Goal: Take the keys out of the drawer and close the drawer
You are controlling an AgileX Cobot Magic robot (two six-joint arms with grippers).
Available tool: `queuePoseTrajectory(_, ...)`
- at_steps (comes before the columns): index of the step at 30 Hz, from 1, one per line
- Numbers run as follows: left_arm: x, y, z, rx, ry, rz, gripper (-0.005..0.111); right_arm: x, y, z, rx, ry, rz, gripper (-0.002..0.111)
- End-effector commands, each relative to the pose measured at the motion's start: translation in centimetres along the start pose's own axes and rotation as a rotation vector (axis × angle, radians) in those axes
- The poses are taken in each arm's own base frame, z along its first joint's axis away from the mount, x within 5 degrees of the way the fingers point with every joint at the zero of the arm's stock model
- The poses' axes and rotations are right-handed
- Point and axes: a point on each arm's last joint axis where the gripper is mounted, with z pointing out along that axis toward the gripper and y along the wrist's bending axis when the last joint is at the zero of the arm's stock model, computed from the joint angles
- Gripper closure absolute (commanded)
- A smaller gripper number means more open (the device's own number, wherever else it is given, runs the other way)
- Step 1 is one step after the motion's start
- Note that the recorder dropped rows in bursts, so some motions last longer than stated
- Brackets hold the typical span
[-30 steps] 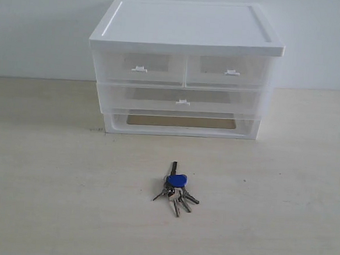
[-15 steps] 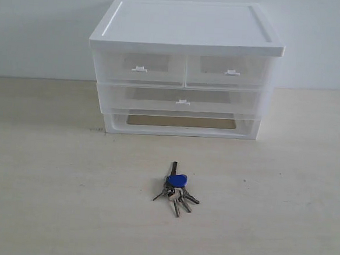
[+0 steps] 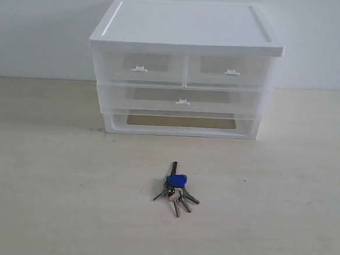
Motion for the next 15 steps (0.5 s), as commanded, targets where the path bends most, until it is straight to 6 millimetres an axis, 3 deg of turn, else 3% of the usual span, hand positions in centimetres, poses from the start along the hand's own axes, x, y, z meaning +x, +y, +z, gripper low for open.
queuePoseTrajectory(1, 1.6, 0.4, 0.0, -0.019, 0.042, 0.080, 0.102, 0.1, 0.0, 0.0, 0.001, 0.001, -0.006, 0.108)
queuePoseTrajectory(5, 3.6, 1.0, 0.2, -0.026, 0.037, 0.148, 0.102, 0.1, 0.0, 0.0, 0.001, 0.001, -0.006, 0.108)
queuePoseTrajectory(11, 3.5, 1.1, 0.2, -0.044, 0.028, 0.235, 0.102, 0.1, 0.0, 0.0, 0.001, 0.001, -0.006, 0.108)
queuePoseTrajectory(15, 4.3, 1.2, 0.1, -0.048, 0.116, 0.311, 0.102, 0.1, 0.0, 0.0, 0.001, 0.001, -0.006, 0.108)
